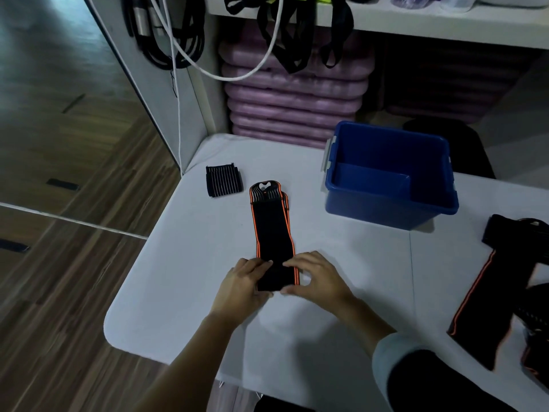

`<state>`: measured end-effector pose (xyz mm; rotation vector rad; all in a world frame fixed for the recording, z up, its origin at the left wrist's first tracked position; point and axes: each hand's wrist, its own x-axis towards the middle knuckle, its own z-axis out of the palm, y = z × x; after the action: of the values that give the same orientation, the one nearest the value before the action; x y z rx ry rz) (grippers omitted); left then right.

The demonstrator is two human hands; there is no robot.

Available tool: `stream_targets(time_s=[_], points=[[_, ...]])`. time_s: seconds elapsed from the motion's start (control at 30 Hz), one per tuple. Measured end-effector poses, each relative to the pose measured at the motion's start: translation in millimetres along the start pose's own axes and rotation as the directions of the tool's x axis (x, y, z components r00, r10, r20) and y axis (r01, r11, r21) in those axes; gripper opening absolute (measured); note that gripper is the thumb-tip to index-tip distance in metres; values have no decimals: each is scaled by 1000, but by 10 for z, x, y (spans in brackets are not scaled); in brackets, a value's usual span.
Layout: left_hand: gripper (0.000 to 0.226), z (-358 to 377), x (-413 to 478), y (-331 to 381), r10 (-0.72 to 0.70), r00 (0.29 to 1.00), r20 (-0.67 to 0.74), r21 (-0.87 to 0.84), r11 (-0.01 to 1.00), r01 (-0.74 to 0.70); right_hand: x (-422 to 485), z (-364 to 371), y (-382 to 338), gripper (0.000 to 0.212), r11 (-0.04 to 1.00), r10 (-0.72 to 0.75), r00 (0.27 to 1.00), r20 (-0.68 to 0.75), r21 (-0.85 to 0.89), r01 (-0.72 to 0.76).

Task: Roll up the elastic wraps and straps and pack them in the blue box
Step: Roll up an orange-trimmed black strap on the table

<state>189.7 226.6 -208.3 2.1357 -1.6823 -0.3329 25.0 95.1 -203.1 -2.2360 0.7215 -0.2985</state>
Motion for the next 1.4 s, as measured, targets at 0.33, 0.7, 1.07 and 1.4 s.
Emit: stream_targets(time_s=[0.33,0.7,1.07,1.4], points=[[41,-195,281,20,-320,927,195,-265,893,364,133,-12,-8,33,977,183,980,83,95,-190],[46,-112,346,41,-87,991,-97,-149,986,72,328,18,-8,14,1000,-19,975,-222,20,24],[50,-201,496,-165,-223,958,179,-272,925,266,343,-65,60,49,993,82,996,-23,85,-80],[52,-92,772,-131,-388,921,38,-409,835,369,765,23,17,50,914,391,893,-225,213,-347]])
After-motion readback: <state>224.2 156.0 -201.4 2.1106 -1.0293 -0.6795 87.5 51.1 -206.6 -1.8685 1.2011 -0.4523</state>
